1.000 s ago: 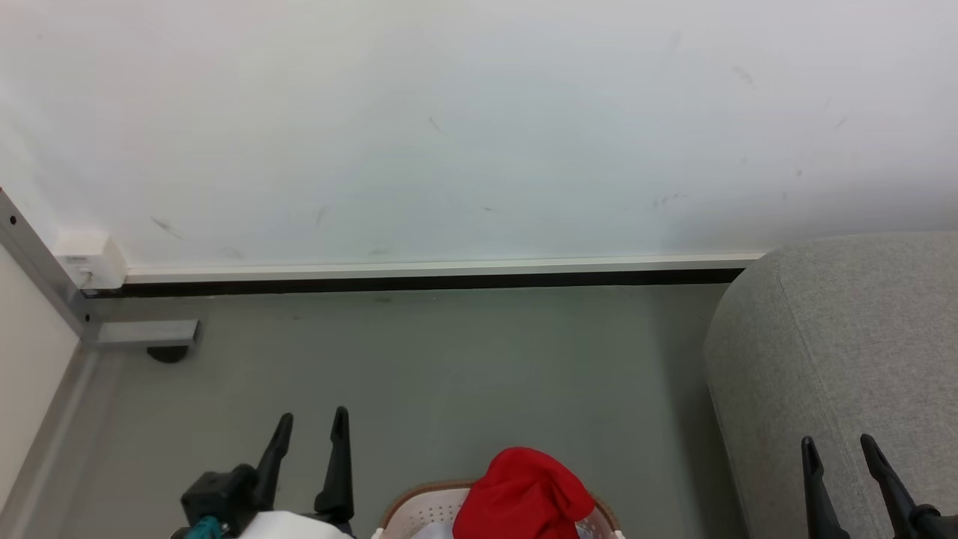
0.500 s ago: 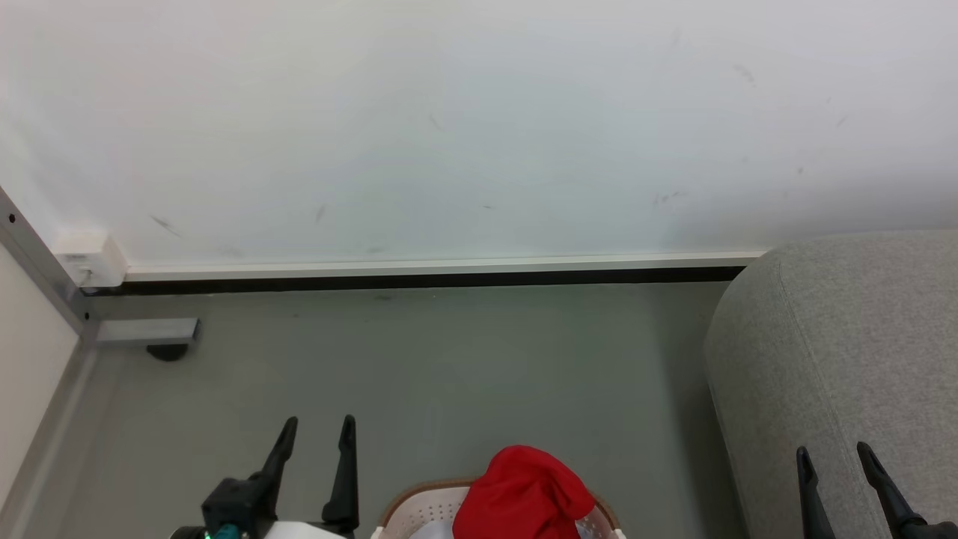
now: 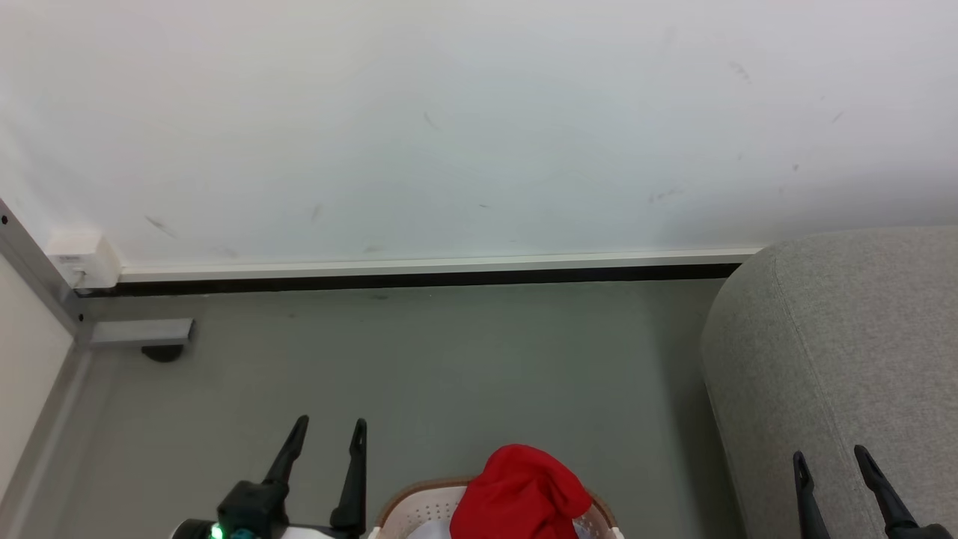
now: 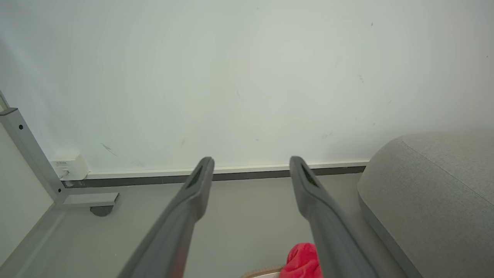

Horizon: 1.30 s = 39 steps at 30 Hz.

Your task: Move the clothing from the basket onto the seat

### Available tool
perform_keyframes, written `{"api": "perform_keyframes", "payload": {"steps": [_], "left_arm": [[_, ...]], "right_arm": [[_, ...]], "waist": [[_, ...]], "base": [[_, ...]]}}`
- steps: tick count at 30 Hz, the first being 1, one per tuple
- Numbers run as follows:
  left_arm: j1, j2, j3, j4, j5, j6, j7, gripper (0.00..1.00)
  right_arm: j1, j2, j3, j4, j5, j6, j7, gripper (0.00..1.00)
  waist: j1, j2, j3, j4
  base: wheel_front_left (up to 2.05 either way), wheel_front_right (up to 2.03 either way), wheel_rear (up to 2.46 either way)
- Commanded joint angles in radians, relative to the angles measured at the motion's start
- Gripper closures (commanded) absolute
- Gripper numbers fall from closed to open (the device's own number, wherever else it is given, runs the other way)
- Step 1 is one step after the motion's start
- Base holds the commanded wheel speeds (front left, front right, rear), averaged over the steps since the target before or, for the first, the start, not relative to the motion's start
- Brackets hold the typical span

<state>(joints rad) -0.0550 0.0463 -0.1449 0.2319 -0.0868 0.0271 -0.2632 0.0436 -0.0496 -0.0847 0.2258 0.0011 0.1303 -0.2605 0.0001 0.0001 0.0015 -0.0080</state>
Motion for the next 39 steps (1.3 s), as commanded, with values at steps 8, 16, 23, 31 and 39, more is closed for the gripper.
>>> {"api": "perform_keyframes", "payload": {"steps": [8,16,23,31,39], "left_arm": [[0.012,0.007,0.007,0.001,-0.005,0.006,-0.002,0.00],[-0.029,0.007,-0.002,0.005,-0.017,0.003,-0.002,0.00],[-0.102,0.007,-0.041,0.032,-0.025,-0.006,-0.002,0.00],[-0.250,0.007,-0.142,0.230,0.015,-0.020,-0.002,0.00],[-0.399,0.007,-0.266,0.462,0.020,-0.018,0.033,0.00]], "right_arm": [[0.006,0.001,0.000,0.002,0.036,0.001,-0.003,0.00],[-0.032,0.000,0.012,-0.021,0.064,0.001,-0.003,0.00],[-0.085,0.000,0.023,-0.052,0.084,0.001,-0.003,0.00],[-0.202,0.000,0.053,-0.090,0.088,0.001,-0.003,0.00],[-0.320,0.000,0.087,-0.129,0.107,0.000,-0.003,0.00]], "waist": [[-0.0001,-0.0001,0.003,-0.008],[-0.0001,-0.0001,0.050,-0.043],[-0.0001,-0.0001,0.140,-0.075],[-0.0001,-0.0001,0.310,-0.109],[-0.0001,-0.0001,0.477,-0.135]], "base": [[0.00,0.00,0.00],[0.00,0.00,0.00],[0.00,0.00,0.00],[0.00,0.00,0.00],[0.00,0.00,0.00]]}}
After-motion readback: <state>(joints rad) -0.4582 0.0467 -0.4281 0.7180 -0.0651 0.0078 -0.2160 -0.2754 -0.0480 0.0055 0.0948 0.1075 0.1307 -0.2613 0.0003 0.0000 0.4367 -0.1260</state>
